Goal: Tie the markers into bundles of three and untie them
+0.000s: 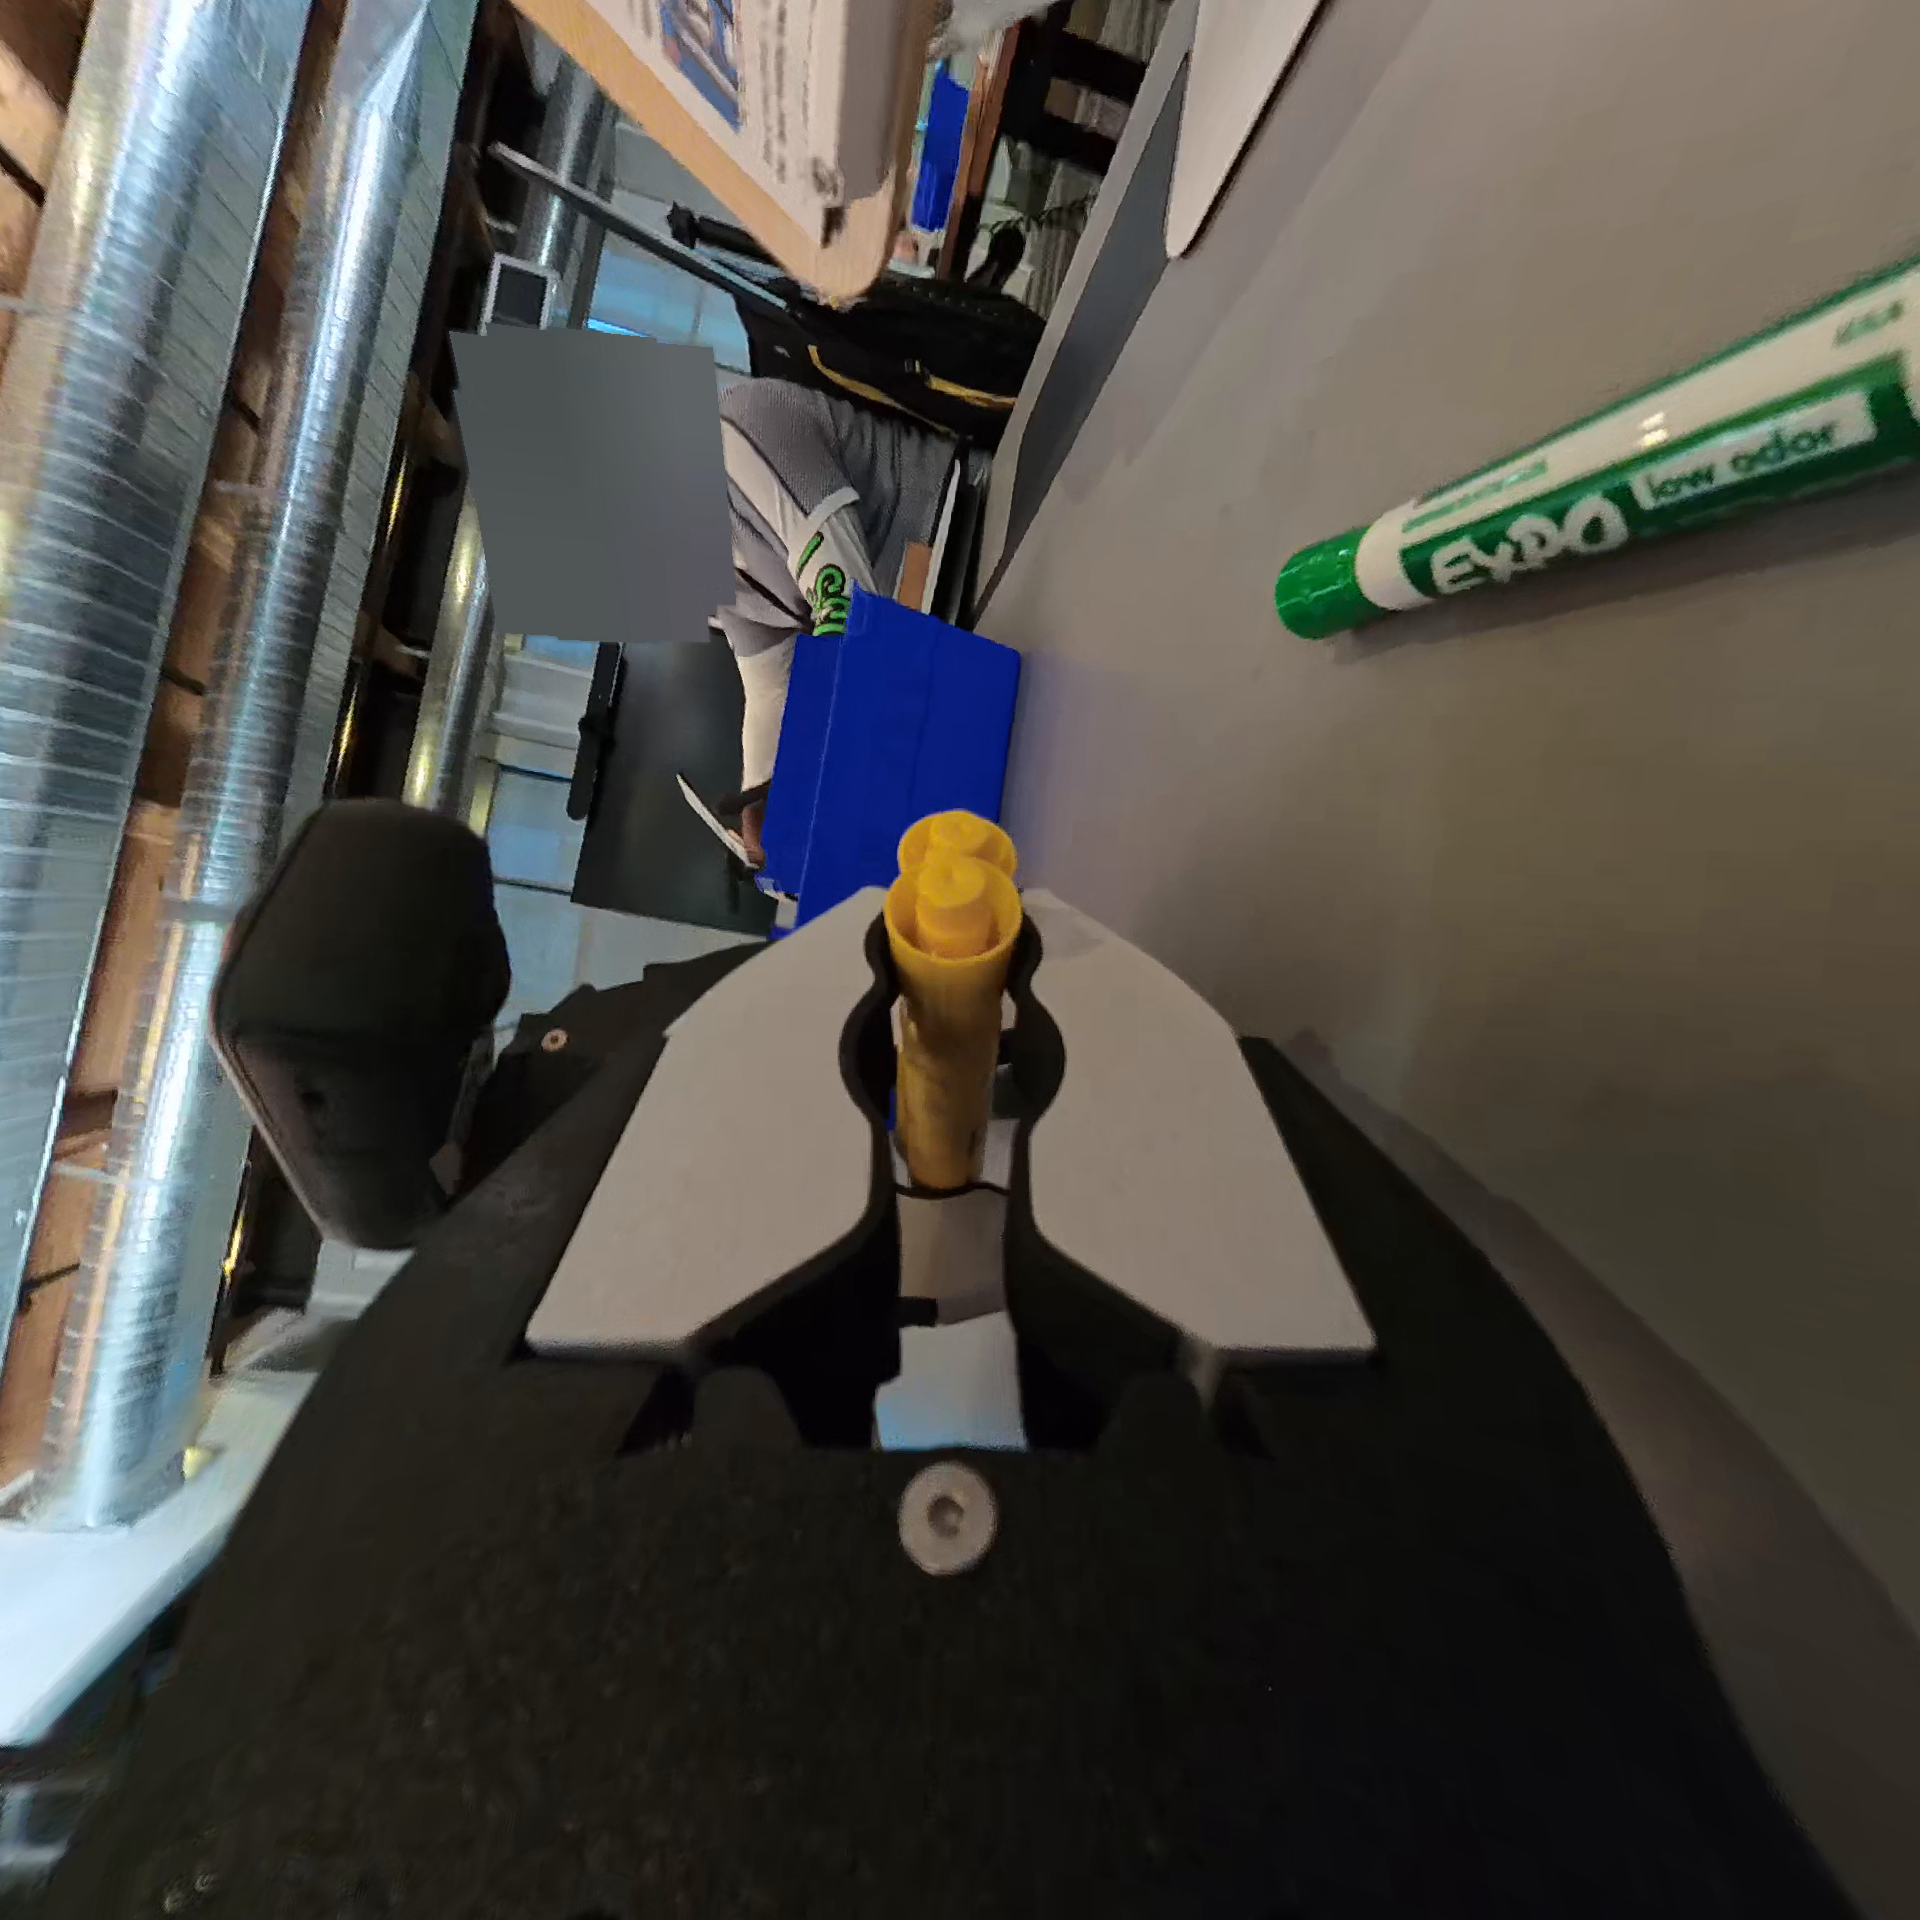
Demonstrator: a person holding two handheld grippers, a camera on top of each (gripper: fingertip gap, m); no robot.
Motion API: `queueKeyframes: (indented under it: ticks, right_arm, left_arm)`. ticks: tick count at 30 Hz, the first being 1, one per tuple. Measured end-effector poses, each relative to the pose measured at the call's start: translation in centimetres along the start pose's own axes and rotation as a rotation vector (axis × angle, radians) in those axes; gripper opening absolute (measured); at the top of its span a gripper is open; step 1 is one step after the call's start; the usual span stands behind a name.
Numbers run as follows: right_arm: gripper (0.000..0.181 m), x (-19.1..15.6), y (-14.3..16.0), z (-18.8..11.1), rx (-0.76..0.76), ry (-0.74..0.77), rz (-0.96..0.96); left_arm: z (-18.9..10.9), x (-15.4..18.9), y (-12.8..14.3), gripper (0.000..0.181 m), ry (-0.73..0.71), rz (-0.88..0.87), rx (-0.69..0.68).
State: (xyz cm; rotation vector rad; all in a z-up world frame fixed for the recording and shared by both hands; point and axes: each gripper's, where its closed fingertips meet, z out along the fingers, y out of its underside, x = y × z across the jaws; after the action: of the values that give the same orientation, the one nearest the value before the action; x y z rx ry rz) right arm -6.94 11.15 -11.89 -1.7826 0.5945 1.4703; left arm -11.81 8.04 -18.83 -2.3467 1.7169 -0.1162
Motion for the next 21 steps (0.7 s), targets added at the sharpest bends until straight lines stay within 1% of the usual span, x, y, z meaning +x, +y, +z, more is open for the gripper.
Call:
queueKeyframes:
  ticks: [1,4,7,10,13,15,17,19,21]
  right_arm:
    - [0.018,-0.2,0.0,-0.1,-0.016,-0.018,-0.022]
    - [0.023,-0.3,-0.4,-0.8,-0.055,-0.049,-0.104]
    - [0.028,-0.3,-0.9,-1.7,-0.088,-0.056,-0.226]
    - [0.032,-0.4,-0.6,-2.5,-0.165,-0.066,-0.365]
    - [0.031,-1.1,0.1,-3.3,-0.227,-0.081,-0.535]
    - [0.028,-1.3,0.6,-3.4,-0.236,-0.053,-0.652]
    - [0.028,-0.9,1.0,-3.1,-0.242,0.010,-0.748]
    - [0.027,-0.6,1.4,-2.7,-0.256,0.035,-0.776]
    - [0.026,-0.1,1.5,-2.5,-0.254,0.062,-0.744]
  left_arm:
    - [-0.2,0.3,-0.1,0.043,0.029,-0.002,0.015]
    - [-0.7,0.7,0.2,0.043,0.088,0.015,0.032]
    - [-0.9,0.3,1.1,0.043,0.094,0.041,0.019]
    - [-1.2,0.3,1.7,0.042,0.124,0.054,0.029]
    - [-1.0,-0.3,2.7,0.042,0.096,0.080,-0.003]
    - [-0.9,-0.1,3.0,0.042,0.109,0.077,-0.006]
    - [-0.8,0.0,3.0,0.042,0.112,0.076,-0.001]
    - [-0.7,0.1,3.0,0.043,0.106,0.083,-0.003]
    - [-0.7,0.3,2.8,0.042,0.103,0.088,0.004]
